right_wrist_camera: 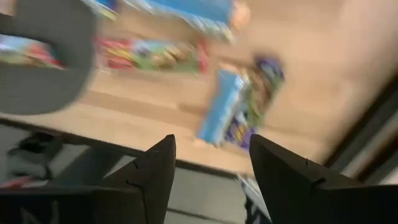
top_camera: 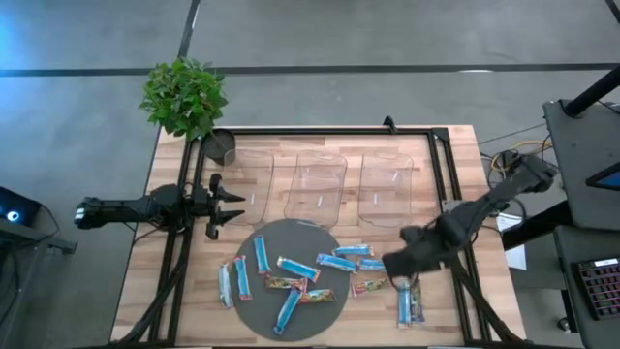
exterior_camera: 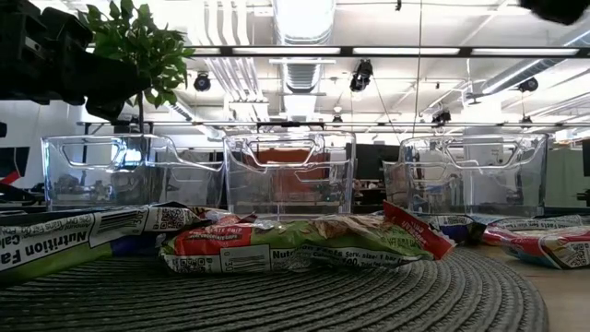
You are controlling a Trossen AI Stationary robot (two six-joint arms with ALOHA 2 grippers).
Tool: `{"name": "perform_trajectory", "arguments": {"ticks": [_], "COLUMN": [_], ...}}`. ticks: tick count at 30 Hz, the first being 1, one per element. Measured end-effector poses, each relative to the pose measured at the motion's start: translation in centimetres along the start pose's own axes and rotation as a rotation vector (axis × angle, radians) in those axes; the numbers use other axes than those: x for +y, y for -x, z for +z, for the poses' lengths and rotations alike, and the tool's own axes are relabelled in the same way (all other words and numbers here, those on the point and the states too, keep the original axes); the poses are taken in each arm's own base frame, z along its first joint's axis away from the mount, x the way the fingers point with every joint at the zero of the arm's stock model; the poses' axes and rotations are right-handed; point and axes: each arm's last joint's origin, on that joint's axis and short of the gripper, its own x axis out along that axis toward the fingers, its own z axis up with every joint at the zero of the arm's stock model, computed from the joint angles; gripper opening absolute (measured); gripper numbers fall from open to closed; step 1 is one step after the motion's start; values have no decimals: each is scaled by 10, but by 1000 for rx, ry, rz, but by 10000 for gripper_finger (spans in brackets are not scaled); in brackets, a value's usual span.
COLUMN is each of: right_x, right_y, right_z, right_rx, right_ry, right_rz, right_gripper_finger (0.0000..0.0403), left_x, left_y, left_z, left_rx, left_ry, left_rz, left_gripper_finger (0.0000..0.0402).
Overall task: Pick and place Granola Bars by type
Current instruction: Put the blue granola bar into the right transparent bin
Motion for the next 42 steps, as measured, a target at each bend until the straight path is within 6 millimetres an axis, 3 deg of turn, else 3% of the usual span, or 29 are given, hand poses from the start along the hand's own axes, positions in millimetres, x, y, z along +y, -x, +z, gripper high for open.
{"name": "perform_trajectory", "arguments": {"ticks": [9, 22, 27, 36, 42], "right_x": [-3, -2, -13, -25, -32], "right_y": [-56, -121, -133, -151, -153], "right_z": [-33, -30, -28, -25, -23], "right_rx": [25, -121, -136, -54, -65], "right_ry": [-108, -100, -125, -72, -30], "right_rz": [-83, -276, -335, -239, -249], "right_gripper_finger": [196, 196, 196, 196, 195], "left_x": [0, 0, 0, 0, 0], "left_y": [0, 0, 0, 0, 0], "left_z": [0, 0, 0, 0, 0], "left_rx": [0, 0, 0, -2, -2], "left_ry": [0, 0, 0, 0, 0], "left_rz": [0, 0, 0, 1, 0], "left_gripper_finger": [155, 155, 155, 155, 155]}}
